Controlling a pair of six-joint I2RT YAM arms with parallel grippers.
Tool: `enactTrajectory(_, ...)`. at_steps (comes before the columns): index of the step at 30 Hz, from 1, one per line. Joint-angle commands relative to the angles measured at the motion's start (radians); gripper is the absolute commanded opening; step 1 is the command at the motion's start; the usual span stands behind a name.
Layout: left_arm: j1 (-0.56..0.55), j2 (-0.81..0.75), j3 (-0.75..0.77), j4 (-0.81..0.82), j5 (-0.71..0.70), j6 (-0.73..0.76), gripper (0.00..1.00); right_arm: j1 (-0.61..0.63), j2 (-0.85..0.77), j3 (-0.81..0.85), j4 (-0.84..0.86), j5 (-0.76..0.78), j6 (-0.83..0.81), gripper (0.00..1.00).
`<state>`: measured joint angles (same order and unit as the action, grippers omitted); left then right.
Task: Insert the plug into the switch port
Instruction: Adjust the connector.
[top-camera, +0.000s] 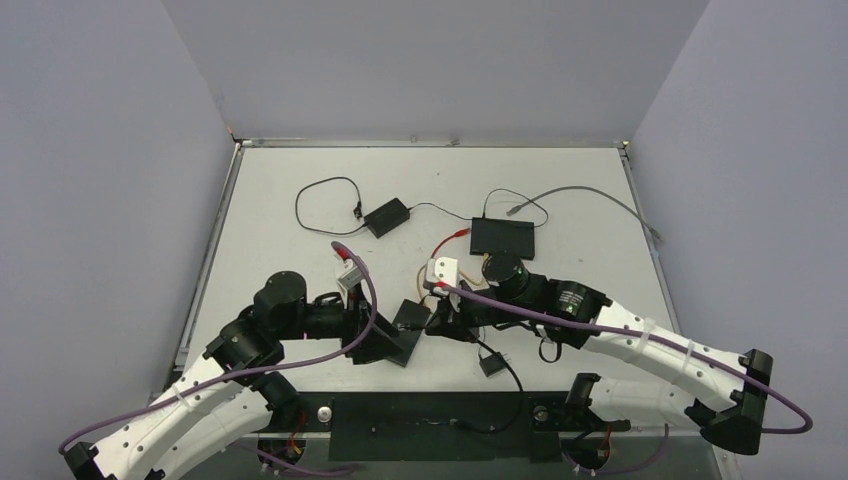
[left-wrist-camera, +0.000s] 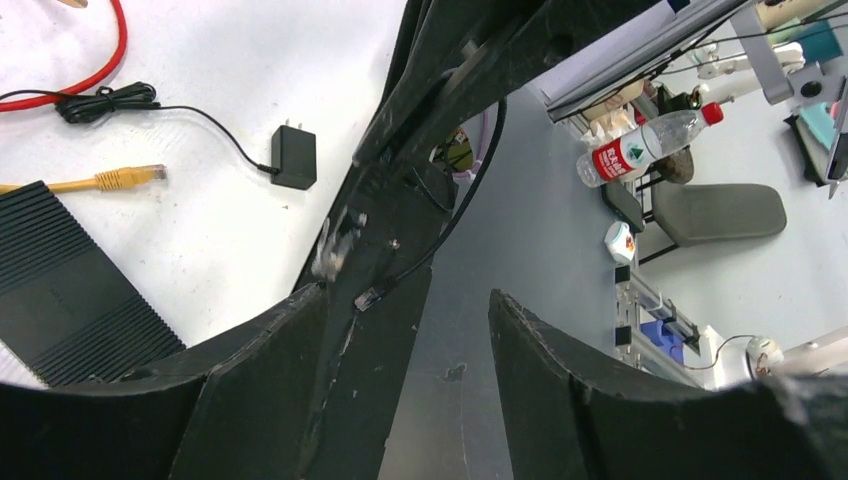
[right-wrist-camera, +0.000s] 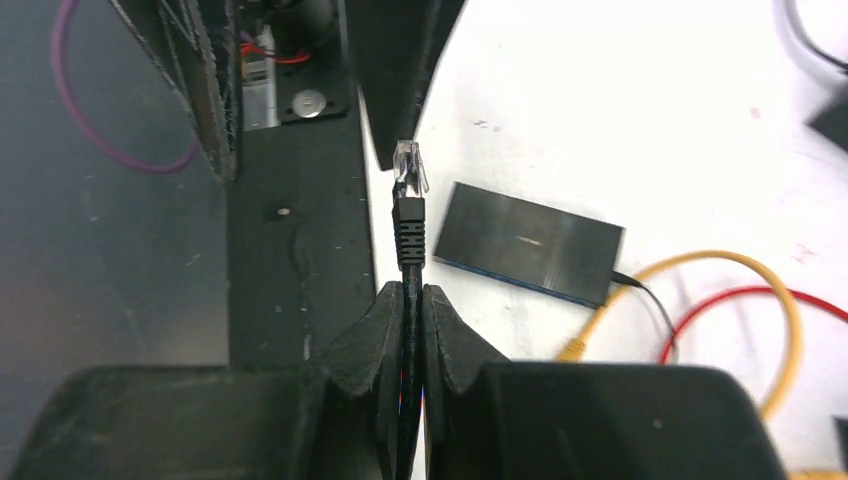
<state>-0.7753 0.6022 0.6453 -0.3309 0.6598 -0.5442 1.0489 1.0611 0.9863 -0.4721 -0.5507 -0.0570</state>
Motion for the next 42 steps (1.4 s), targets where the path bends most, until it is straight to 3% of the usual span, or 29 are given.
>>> enactTrajectory(1, 0.003, -0.005, -0.026, 0.143, -0.019, -0.095, 0.57, 0.017, -0.083, -0.026, 0.015, 0.185, -0.041, 0.0)
enactTrajectory(8, 0.02, 0.008, -0.054, 0.266, -0.031, -0.235, 0.58, 0.15, -0.223, -0.093, 0.074, 0.352, -0.19, 0.0)
enactTrajectory(23, 0.114, 0.027, -0.131, 0.5, 0.13, -0.529, 0.58, 0.362, -0.244, -0.177, 0.223, 0.713, -0.423, 0.0)
enactTrajectory(42, 0.142, 0.039, -0.152, 0.462, 0.151, -0.525, 0.45, 0.411, -0.179, -0.206, 0.337, 0.714, -0.425, 0.0)
